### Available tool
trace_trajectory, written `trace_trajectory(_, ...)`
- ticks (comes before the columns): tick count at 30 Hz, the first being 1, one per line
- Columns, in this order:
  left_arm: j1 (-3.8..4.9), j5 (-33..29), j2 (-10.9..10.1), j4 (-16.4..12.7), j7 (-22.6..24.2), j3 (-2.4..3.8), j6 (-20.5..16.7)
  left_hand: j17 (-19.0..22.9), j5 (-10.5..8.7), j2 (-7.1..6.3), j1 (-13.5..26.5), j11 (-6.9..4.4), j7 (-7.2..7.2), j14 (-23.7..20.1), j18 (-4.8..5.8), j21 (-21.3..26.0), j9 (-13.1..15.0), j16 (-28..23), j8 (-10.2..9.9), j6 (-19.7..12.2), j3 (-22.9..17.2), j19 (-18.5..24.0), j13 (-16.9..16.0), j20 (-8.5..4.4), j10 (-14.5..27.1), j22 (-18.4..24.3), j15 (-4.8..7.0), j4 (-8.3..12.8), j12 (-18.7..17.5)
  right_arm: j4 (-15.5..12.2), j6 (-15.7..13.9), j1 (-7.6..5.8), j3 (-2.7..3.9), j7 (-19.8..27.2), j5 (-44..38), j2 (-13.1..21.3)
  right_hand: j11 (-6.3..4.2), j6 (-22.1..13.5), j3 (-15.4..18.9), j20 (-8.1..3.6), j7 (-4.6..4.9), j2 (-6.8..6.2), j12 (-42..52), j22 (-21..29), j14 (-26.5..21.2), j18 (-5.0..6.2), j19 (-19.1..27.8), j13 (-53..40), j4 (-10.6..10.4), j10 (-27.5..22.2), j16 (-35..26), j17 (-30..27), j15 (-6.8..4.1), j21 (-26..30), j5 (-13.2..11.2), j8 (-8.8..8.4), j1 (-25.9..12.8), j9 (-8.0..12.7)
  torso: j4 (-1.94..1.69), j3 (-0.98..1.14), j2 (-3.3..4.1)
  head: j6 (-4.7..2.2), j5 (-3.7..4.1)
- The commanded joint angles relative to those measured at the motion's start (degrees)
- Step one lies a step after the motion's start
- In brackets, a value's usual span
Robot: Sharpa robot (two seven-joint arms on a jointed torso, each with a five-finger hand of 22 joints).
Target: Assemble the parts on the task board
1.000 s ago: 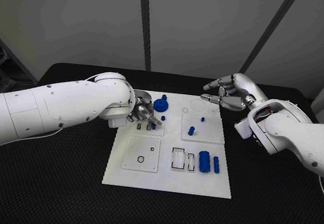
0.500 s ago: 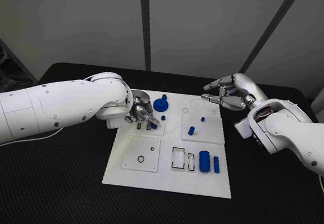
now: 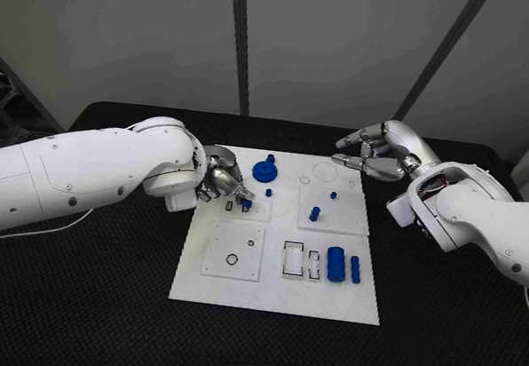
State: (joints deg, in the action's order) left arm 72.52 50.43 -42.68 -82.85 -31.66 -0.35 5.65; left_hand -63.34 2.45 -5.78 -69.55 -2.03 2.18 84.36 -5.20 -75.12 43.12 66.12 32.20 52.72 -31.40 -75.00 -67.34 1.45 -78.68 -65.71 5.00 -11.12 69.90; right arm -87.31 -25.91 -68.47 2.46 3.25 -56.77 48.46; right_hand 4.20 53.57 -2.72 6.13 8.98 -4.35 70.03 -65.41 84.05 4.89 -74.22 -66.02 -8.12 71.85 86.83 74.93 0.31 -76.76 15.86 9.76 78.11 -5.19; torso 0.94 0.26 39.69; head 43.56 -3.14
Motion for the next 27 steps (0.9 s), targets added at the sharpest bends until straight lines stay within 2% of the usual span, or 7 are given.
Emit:
trace_trajectory(1,0.04,-0.3,-0.3,-0.7,0.6,0.04,-2.5,0.0,0.34,-0.02,0.6,-0.02,-0.15,-0.1,-0.13,-0.1,0.2,-0.4,0.2,0.1,-7.3,-0.3,-0.1,-0.02,-0.6,-0.1,0.12,6.8,0.3,0.0,0.5,-0.09,0.05,0.1,-0.3,0.0,-0.19,0.2,0.0,0.08,-0.11,0.17,-0.4,0.1,4.4,0.46,0.4,0.1,0.2,-0.1,-0.3,8.7,-0.44,0.3,0.4,0.21,0.2,0.0,0.0,0.01,0.05,0.07,-0.18)
trace_trajectory(10,-0.24,5.0,-0.1,-1.1,0.0,0.0,-4.6,-0.1,0.33,-0.58,1.9,-0.06,-0.19,-0.1,-0.06,-0.2,0.8,-0.4,0.6,0.1,-9.5,-0.5,-0.1,-0.04,-0.7,-0.5,0.14,7.8,0.3,0.0,0.7,-0.09,0.05,0.1,-0.8,-0.1,-0.19,0.2,0.0,0.08,-0.11,0.17,-0.4,0.1,4.4,0.46,0.4,0.1,0.2,-0.1,-0.3,8.7,-0.44,0.3,0.4,0.21,0.2,0.0,0.21,0.01,0.12,0.19,-0.54)
trace_trajectory(17,-0.66,7.6,0.6,-0.9,-0.7,-0.06,-6.4,-0.1,0.33,-0.94,2.7,-0.09,-0.19,-0.1,-0.01,-0.4,1.4,-0.4,1.0,0.0,-11.7,-0.7,-0.2,-0.09,-0.9,-0.9,0.18,8.9,0.4,0.0,0.7,-0.09,0.05,0.1,-1.2,-0.1,-0.19,0.2,0.0,0.08,-0.11,0.17,-0.4,0.1,4.4,0.46,0.4,0.1,0.2,-0.1,-0.3,8.7,-0.44,0.3,0.4,0.21,0.2,0.0,0.18,0.01,0.12,0.39,-0.59)
trace_trajectory(27,-1.12,8.6,1.1,-0.8,-1.5,-0.11,-5.2,-0.1,0.33,-1.34,3.4,-0.1,-0.21,-0.1,0.0,-0.5,1.8,-0.5,1.2,0.0,-12.7,-0.8,-0.2,-0.1,-0.9,-1.0,0.19,9.4,0.4,0.0,0.7,-0.08,0.05,0.1,-1.5,-0.2,-0.19,0.2,0.1,0.07,-0.11,0.17,-0.4,0.1,4.4,0.46,0.4,0.1,0.2,0.0,-0.3,8.7,-0.44,0.4,0.4,0.24,0.1,0.1,0.18,0.0,0.1,0.64,-0.66)
